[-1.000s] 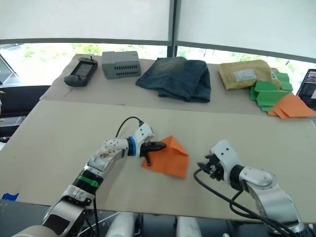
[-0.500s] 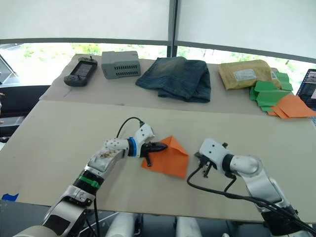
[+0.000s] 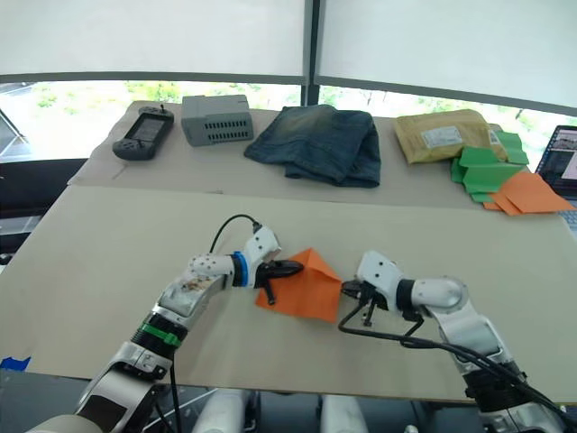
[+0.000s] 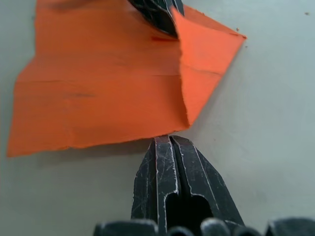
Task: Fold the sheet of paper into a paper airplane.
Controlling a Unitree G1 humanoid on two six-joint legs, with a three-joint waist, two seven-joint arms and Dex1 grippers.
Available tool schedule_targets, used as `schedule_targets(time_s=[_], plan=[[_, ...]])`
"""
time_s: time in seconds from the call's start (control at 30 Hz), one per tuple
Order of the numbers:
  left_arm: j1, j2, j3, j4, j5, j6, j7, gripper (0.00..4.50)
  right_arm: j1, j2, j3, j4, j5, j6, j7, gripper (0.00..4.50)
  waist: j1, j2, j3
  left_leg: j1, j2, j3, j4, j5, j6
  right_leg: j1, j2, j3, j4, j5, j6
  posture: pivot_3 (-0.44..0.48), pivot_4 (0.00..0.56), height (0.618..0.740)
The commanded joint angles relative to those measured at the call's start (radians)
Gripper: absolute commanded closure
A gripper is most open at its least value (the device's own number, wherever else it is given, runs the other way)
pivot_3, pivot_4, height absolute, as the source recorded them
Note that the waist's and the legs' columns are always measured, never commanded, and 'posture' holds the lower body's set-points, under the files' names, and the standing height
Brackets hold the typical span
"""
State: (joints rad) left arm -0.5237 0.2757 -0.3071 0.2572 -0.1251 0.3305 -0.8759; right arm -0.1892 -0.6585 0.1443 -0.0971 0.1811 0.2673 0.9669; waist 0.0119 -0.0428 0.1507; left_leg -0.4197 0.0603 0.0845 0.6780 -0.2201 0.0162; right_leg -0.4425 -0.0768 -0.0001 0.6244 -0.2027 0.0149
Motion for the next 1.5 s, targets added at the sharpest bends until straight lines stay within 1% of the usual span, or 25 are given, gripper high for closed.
schedule_targets(time_s=[0.03, 0.3, 0.5, 0.6, 0.67, 0.8, 0.9, 0.97, 1.03, 1.2, 1.3, 1.5], plan=[[0.014, 0.009, 0.006, -0.015, 0.008, 0.015, 0.007, 4.5, -0.018, 0.03, -0.05, -0.003, 0.065, -0.015, 0.005, 4.49, -0.001, 0.0, 0.0, 0.0, 0.0, 0.0, 0.0, 0.0, 0.0, 0.0, 0.0, 0.0, 0.0, 0.0, 0.0, 0.0, 0.15, 0.716], [0.024, 0.021, 0.016, -0.035, 0.01, 0.026, 0.011, 4.5, -0.062, 0.088, -0.064, -0.009, 0.124, 0.016, -0.004, 4.49, -0.002, 0.0, 0.0, 0.0, 0.001, 0.0, 0.0, 0.0, 0.0, 0.0, 0.0, 0.0, 0.0, 0.0, 0.0, 0.0, 0.15, 0.716], [0.036, 0.037, 0.028, -0.06, 0.011, 0.038, 0.021, 4.5, -0.096, 0.111, -0.033, 0.039, 0.094, 0.015, -0.007, 4.49, -0.003, 0.0, 0.0, 0.0, 0.001, 0.0, 0.0, 0.0, 0.0, 0.0, 0.001, 0.0, 0.001, 0.0, 0.0, 0.0, 0.15, 0.716], [0.025, 0.072, 0.039, -0.058, 0.042, 0.074, 0.062, 4.5, -0.1, 0.115, -0.027, 0.063, 0.084, 0.005, -0.009, 4.49, -0.004, 0.0, 0.0, 0.0, 0.001, 0.0, 0.0, 0.0, 0.0, 0.0, 0.001, 0.0, 0.001, 0.0, 0.0, 0.0, 0.15, 0.716], [0.011, 0.071, 0.054, -0.05, 0.041, 0.088, 0.091, 4.5, -0.104, 0.118, -0.024, 0.074, 0.076, 0.0, -0.009, 4.49, -0.004, 0.0, 0.0, 0.0, 0.001, 0.0, 0.0, 0.0, 0.0, 0.0, 0.001, 0.0, 0.001, 0.0, 0.0, 0.0, 0.15, 0.716], [-0.022, 0.018, 0.115, -0.043, -0.009, 0.114, 0.144, 4.5, -0.105, 0.125, -0.025, 0.079, 0.074, 0.0, -0.014, 4.49, -0.003, 0.0, 0.0, 0.001, 0.001, 0.0, 0.0, 0.0, 0.0, 0.0, 0.001, 0.0, 0.002, 0.0, 0.0, 0.0, 0.15, 0.716], [-0.037, -0.029, 0.154, -0.045, -0.062, 0.125, 0.139, 4.5, -0.101, 0.127, -0.024, 0.074, 0.071, 0.003, -0.016, 4.49, -0.001, 0.0, 0.0, 0.0, 0.0, 0.0, 0.001, 0.0, 0.0, 0.0, 0.0, 0.0, 0.002, 0.001, 0.001, 0.0, 0.15, 0.716], [-0.043, -0.047, 0.163, -0.05, -0.081, 0.13, 0.131, 4.5, -0.1, 0.129, -0.022, 0.073, 0.07, 0.003, -0.018, 4.49, -0.001, 0.0, 0.0, -0.001, 0.0, 0.0, 0.0, 0.0, 0.0, -0.001, 0.0, 0.0, 0.001, 0.003, 0.004, 0.0, 0.15, 0.716], [-0.048, -0.062, 0.163, -0.06, -0.097, 0.132, 0.12, 4.5, -0.101, 0.13, -0.019, 0.073, 0.066, 0.002, -0.021, 4.49, 0.0, 0.0, 0.0, -0.001, 0.0, 0.0, 0.0, 0.0, 0.0, -0.001, 0.0, 0.0, 0.001, 0.004, 0.006, 0.0, 0.15, 0.716], [-0.031, -0.071, 0.124, -0.097, -0.115, 0.146, 0.066, 4.5, -0.102, 0.131, -0.014, 0.074, 0.061, 0.001, -0.024, 4.49, 0.0, 0.0, 0.0, -0.002, 0.0, 0.0, 0.0, 0.0, 0.0, -0.002, 0.0, 0.0, 0.001, 0.004, 0.006, 0.0, 0.15, 0.716], [-0.012, -0.06, 0.085, -0.118, -0.108, 0.156, 0.037, 4.5, -0.102, 0.13, -0.014, 0.071, 0.059, 0.002, -0.025, 4.49, 0.0, 0.0, 0.0, -0.002, 0.0, 0.0, 0.001, 0.0, 0.0, -0.001, 0.0, 0.0, 0.001, 0.004, 0.005, 0.0, 0.15, 0.716], [-0.021, -0.059, 0.031, -0.08, -0.072, 0.164, 0.039, 4.5, -0.107, 0.138, -0.012, 0.055, 0.069, 0.015, -0.032, 4.49, -0.001, 0.0, 0.0, -0.002, 0.0, 0.0, 0.001, 0.0, 0.0, -0.001, 0.0, 0.0, 0.001, 0.003, 0.004, 0.0, 0.15, 0.716]])
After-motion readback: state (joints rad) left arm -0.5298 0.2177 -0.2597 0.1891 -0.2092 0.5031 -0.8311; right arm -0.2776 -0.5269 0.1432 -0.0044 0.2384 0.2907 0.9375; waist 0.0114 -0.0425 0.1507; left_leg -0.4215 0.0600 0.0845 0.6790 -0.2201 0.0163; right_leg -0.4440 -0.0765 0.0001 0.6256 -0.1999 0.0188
